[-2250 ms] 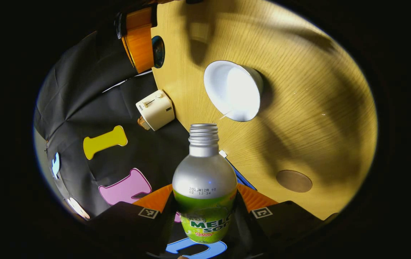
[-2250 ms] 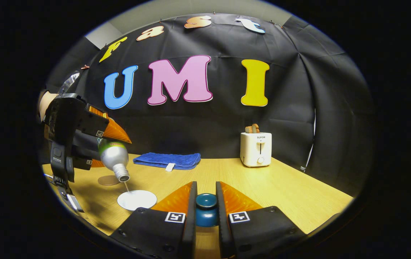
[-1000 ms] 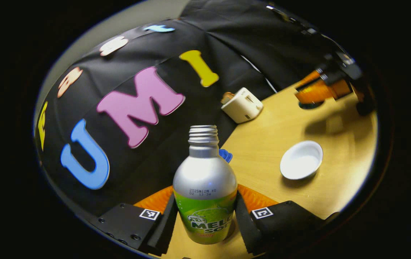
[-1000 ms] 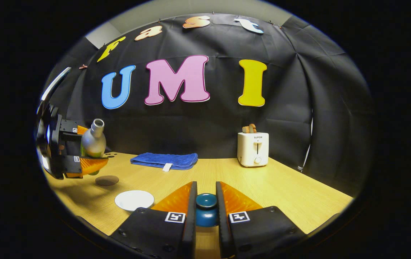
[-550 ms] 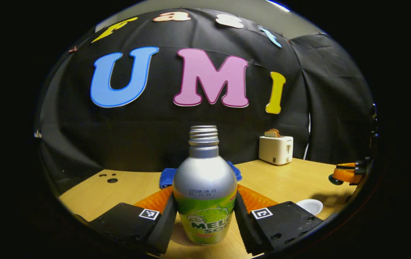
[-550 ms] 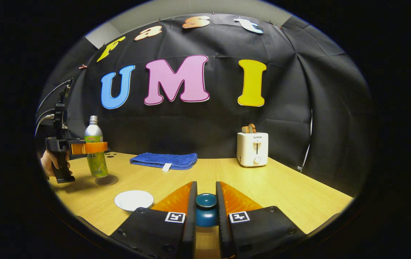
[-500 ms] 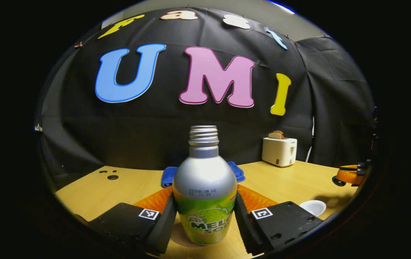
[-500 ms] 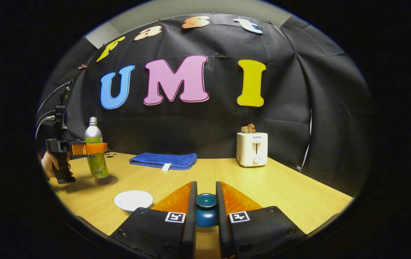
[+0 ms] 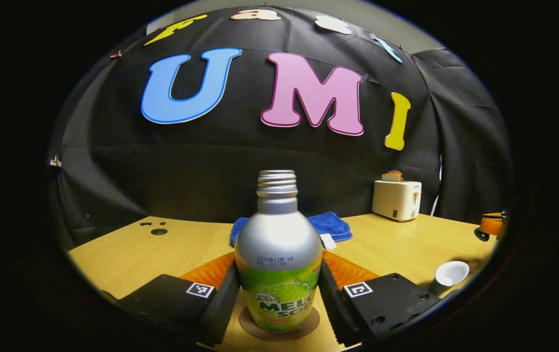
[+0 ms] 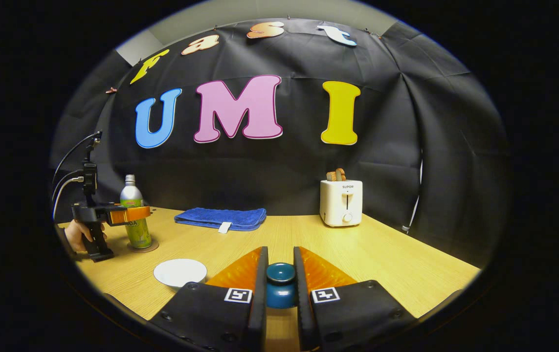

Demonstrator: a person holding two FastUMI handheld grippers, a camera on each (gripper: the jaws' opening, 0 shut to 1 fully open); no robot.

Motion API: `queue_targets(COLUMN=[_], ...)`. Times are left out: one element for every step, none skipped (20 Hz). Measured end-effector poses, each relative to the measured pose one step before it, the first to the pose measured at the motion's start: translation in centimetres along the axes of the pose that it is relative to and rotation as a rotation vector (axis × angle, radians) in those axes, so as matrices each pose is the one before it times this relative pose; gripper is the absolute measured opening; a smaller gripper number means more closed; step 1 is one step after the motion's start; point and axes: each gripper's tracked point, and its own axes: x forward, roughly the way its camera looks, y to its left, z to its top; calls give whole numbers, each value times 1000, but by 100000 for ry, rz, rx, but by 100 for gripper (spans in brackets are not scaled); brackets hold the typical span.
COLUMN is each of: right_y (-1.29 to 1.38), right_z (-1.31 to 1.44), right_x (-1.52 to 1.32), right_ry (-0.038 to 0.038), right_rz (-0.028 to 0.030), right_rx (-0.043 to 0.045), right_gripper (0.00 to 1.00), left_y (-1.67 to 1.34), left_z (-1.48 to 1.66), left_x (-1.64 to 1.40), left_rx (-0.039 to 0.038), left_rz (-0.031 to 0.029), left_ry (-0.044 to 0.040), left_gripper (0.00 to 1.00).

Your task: Open the teacup lid with one hand, grasp the water bottle and pour water into the teacup with the other hand; after pouring, place the water bottle on the coaster and then close the teacup lid.

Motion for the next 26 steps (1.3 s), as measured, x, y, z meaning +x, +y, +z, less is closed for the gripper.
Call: queue_targets(right_y=[5, -6, -29, 5, -12, 25, 29, -31, 10, -16, 7, 4, 13, 1, 21, -7, 6, -20, 29, 215, 314, 517, 1091, 1119, 1117, 1100], right_z=[-12, 36, -3, 8, 1, -11, -44, 36, -19, 54, -21, -9, 10, -6, 2, 1, 6, -11, 16, 16, 51, 50, 135, 94, 6, 73], right_x=[16, -22, 6, -16, 1, 12, 28, -39, 36, -56, 7, 22, 25, -23, -18, 28, -15, 39, -12, -4, -44, 31, 58, 113, 244, 205], right_ry=[-23, 13, -9, 15, -14, 19, -13, -3, -18, 10, -13, 3, -19, 21, -49, 25, -25, 38, -62, 62, 74, -39, -192, 83, 287, 86], right_rz=[-4, 5, 0, 6, 11, -16, -7, -15, 0, -5, 5, -10, 13, 7, 19, -5, 22, 4, 71, 902, 685, 1432, 2310, 2264, 1934, 1820], right_rx=[-1, 3, 0, -6, -1, 20, -6, 14, -15, 7, -5, 12, -5, 14, -25, 20, -34, 35, -21, 198, 466, 2420, 2720, 2005, 158, -816], right_gripper=[30, 30, 30, 30, 30, 30, 30, 30, 30, 30, 30, 30, 30, 30, 30, 30, 30, 30, 30, 30, 30, 30, 30, 33, 29, 29], left_y=[75, -181, -4, 14, -9, -117, -235, -272, 69, 42, -277, -246, -99, -14, 99, 83, 151, 183, 160, 320, 504, 407, 300, 132, 341, 538], left_z=[-40, -41, 47, -88, 127, -22, 61, -119, -131, -205, -148, -352, -223, -223, 39, 44, 166, -32, -9, -199, -109, 252, 457, 154, 191, -206], left_x=[88, 186, -136, -201, -401, -378, -417, -473, -478, -414, -748, -688, -918, -602, -928, -770, -928, -724, -804, -805, -918, -770, -787, -579, -528, -316], left_rx=[409, 213, 254, 389, 288, 181, 404, 1334, 1148, 386, -340, -449, -372, -450, -742, -397, -72, -139, -119, 288, 388, -427, -1828, -2375, -1750, -451], left_rz=[-41, -241, -30, 3, 201, -139, -720, -489, 635, 107, -947, -564, -400, -67, 334, 314, 585, 408, 113, 936, 1565, 1277, 821, 443, 390, 797], left_ry=[198, 514, 549, 531, 168, 391, 648, 711, 1024, 928, 1108, 950, 609, -21, -556, -803, -1031, -953, -458, -8, -209, -1592, -1815, -1410, -827, -478], left_gripper=[82, 83, 83, 83, 84, 93, 98, 98, 98, 98, 99, 98, 99, 98, 98, 98, 98, 98, 98, 98, 98, 98, 98, 98, 98, 98])
